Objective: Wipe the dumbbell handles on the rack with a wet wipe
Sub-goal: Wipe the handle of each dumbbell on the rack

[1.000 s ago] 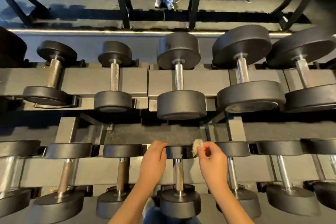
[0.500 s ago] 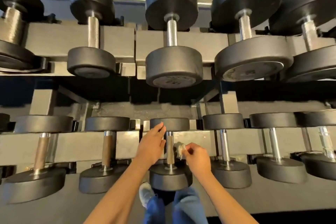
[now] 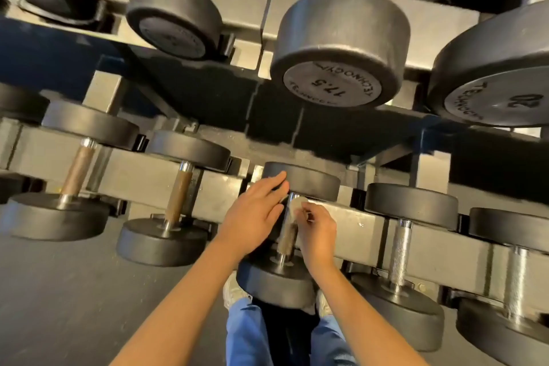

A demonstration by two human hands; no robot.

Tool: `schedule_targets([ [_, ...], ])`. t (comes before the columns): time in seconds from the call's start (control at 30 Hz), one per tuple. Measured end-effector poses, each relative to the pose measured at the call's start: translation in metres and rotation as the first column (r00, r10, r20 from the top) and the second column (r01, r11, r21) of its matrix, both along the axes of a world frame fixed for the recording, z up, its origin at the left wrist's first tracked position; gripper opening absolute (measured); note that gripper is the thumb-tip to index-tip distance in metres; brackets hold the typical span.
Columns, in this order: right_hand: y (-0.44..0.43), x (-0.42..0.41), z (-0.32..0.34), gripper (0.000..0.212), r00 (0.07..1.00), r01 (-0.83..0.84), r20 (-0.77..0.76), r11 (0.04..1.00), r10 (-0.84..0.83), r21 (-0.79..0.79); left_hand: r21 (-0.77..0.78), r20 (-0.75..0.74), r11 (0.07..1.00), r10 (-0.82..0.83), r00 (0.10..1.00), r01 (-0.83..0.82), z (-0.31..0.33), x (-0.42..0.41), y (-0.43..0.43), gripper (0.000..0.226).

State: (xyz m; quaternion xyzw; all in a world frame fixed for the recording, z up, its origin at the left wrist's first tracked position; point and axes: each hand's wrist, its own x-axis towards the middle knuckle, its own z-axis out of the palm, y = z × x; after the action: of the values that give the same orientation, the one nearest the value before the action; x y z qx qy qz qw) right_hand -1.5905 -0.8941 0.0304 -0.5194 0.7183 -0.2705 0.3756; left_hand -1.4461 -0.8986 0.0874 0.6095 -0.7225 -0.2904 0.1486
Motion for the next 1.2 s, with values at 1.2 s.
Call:
schedule_targets([
  [1.2, -0.021, -0.046, -0.023, 0.012, 0.557, -0.830, -0.548, 0.434, 0.624, -0.351, -0.455, -0.253, 0.838, 0.203, 0.946, -0.302, -0.090, -0.023, 0.009, 0.041],
])
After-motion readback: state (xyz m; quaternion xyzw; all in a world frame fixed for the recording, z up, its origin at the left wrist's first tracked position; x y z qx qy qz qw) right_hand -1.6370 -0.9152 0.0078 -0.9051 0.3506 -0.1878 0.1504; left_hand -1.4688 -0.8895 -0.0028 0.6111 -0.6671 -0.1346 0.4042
